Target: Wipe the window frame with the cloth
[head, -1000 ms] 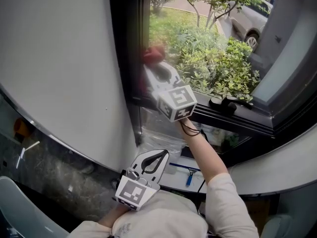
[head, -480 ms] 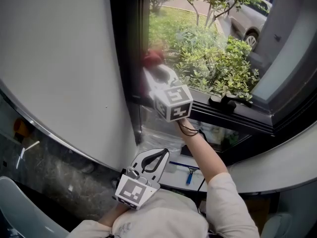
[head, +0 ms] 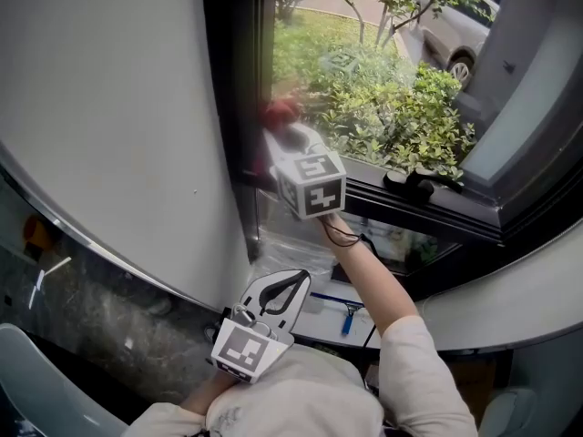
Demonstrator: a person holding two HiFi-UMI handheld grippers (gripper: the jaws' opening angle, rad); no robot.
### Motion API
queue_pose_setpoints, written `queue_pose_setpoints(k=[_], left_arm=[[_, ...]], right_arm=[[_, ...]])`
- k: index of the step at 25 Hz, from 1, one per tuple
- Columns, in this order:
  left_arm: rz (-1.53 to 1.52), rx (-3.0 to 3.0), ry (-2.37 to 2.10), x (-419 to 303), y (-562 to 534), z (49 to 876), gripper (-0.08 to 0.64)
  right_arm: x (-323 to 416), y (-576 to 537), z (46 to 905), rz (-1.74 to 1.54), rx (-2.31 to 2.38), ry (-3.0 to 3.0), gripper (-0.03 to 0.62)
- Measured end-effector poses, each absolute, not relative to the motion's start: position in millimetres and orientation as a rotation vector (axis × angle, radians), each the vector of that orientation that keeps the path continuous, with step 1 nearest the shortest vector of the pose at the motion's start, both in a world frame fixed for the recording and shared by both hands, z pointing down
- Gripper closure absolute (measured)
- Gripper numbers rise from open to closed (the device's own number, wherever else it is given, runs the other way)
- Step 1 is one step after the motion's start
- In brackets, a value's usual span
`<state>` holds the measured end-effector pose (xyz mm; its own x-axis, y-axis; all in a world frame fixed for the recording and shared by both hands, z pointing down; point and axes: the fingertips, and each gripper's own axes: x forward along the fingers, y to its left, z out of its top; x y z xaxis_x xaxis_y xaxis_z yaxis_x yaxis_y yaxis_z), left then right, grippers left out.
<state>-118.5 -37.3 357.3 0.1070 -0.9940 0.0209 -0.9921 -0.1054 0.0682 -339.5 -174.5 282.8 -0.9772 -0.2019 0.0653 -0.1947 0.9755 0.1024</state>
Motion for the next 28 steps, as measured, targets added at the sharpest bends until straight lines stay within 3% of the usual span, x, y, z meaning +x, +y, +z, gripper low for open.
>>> queue_pose_setpoints(k=[18,28], left_arm=[[-0.068,2.275,-2.059,-124,-30,359,0.552],[-0.06,2.283,-2.044,-133,-28,362,0.552]], right_arm=[[-342,-179,307,-0.231,0.337,-2.849,0.511],[-338,-176,325,-0.553,0.431,-2.673,0.505]])
